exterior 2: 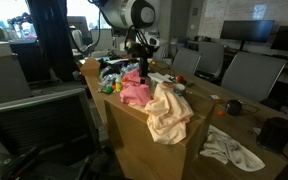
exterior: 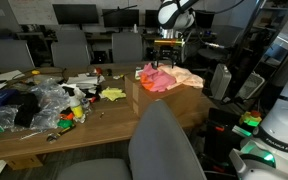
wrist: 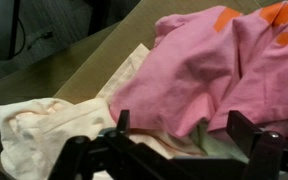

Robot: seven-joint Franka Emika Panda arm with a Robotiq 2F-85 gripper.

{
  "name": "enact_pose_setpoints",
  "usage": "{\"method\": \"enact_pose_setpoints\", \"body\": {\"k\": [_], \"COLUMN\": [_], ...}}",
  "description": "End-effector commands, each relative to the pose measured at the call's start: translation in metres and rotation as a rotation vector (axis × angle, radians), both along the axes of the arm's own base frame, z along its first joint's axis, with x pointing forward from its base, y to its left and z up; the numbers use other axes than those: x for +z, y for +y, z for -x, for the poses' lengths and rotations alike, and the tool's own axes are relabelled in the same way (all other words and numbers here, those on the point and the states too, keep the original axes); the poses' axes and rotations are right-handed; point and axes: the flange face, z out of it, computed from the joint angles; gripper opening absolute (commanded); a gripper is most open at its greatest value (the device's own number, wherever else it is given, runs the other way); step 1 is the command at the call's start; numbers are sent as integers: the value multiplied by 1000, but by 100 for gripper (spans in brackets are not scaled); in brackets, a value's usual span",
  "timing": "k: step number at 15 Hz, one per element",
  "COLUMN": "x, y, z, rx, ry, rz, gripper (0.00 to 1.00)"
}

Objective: Pick up the clothes from the box and put it on the table.

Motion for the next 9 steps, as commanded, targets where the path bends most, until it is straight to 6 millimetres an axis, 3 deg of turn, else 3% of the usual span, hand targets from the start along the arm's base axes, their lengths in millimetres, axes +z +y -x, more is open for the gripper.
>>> {"method": "enact_pose_setpoints", "body": {"k": [1, 9], "x": [-2, -32], "y": [14, 67], "z": [-25, -47], "rx": [-42, -42], "ry": [-48, -77], "rz": [7, 4], "gripper": [100, 100]}}
